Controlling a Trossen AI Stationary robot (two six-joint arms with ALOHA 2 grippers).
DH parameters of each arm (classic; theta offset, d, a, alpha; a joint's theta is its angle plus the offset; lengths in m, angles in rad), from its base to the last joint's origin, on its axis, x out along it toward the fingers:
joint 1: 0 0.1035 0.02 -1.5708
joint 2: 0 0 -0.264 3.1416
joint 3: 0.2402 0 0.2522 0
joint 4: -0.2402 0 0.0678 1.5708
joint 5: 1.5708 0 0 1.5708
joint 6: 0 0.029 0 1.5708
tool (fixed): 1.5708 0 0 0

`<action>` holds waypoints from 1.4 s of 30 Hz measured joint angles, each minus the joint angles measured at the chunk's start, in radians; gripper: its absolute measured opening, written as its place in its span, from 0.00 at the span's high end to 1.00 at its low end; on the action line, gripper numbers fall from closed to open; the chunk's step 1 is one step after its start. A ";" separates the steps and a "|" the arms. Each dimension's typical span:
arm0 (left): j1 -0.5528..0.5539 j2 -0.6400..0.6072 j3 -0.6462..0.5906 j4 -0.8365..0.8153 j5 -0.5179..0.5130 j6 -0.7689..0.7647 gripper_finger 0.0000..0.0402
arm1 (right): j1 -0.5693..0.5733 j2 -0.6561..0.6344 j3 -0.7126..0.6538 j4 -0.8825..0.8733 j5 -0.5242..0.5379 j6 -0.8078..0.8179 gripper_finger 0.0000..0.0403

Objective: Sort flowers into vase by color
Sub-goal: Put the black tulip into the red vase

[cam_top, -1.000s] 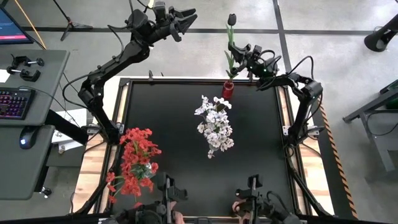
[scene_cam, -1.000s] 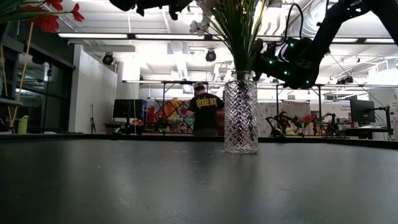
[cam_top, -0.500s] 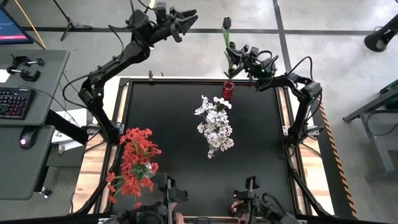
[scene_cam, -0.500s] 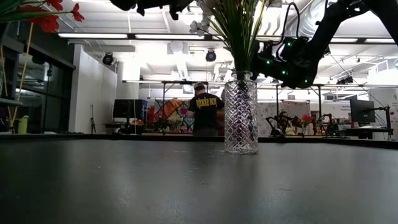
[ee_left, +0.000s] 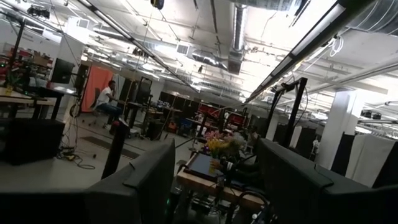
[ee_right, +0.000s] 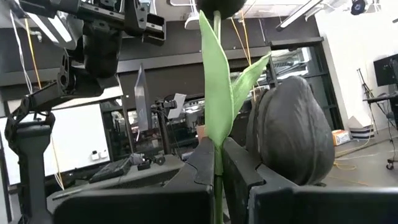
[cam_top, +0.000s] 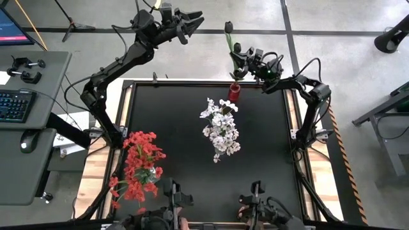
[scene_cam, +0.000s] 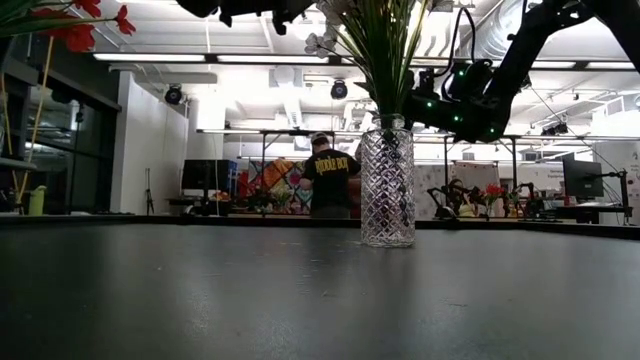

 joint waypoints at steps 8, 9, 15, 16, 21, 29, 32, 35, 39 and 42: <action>0.000 0.000 0.000 -0.005 0.000 0.000 0.46 | 0.000 0.000 0.000 -0.060 -0.046 0.000 1.00; 0.000 0.000 0.000 -0.005 0.000 0.001 0.46 | 0.000 0.000 0.000 -0.058 -0.047 0.007 1.00; 0.000 0.000 0.000 -0.007 0.000 0.001 0.46 | -0.019 -0.010 0.000 -0.060 -0.063 0.032 1.00; 0.000 0.000 0.000 -0.007 0.000 0.001 0.46 | -0.022 -0.010 0.000 -0.062 -0.063 0.029 1.00; 0.000 0.000 0.000 -0.007 0.000 -0.007 0.46 | -0.045 -0.010 0.000 -0.072 -0.064 0.030 0.98; 0.000 0.000 0.000 -0.008 0.000 -0.007 0.46 | -0.051 -0.010 0.000 -0.117 -0.075 0.029 0.79; 0.000 0.000 0.000 -0.008 0.000 -0.007 0.46 | -0.052 -0.010 0.000 -0.121 -0.106 0.028 0.74; 0.000 0.000 0.000 -0.008 0.000 -0.007 0.46 | -0.058 -0.010 0.000 -0.126 -0.149 0.031 0.72; 0.000 0.000 0.000 -0.008 0.000 -0.008 0.46 | -0.080 -0.010 0.000 -0.144 -0.211 0.057 0.72; 0.000 0.000 0.000 -0.008 0.000 -0.008 0.46 | -0.097 -0.011 0.000 -0.144 -0.241 0.081 0.72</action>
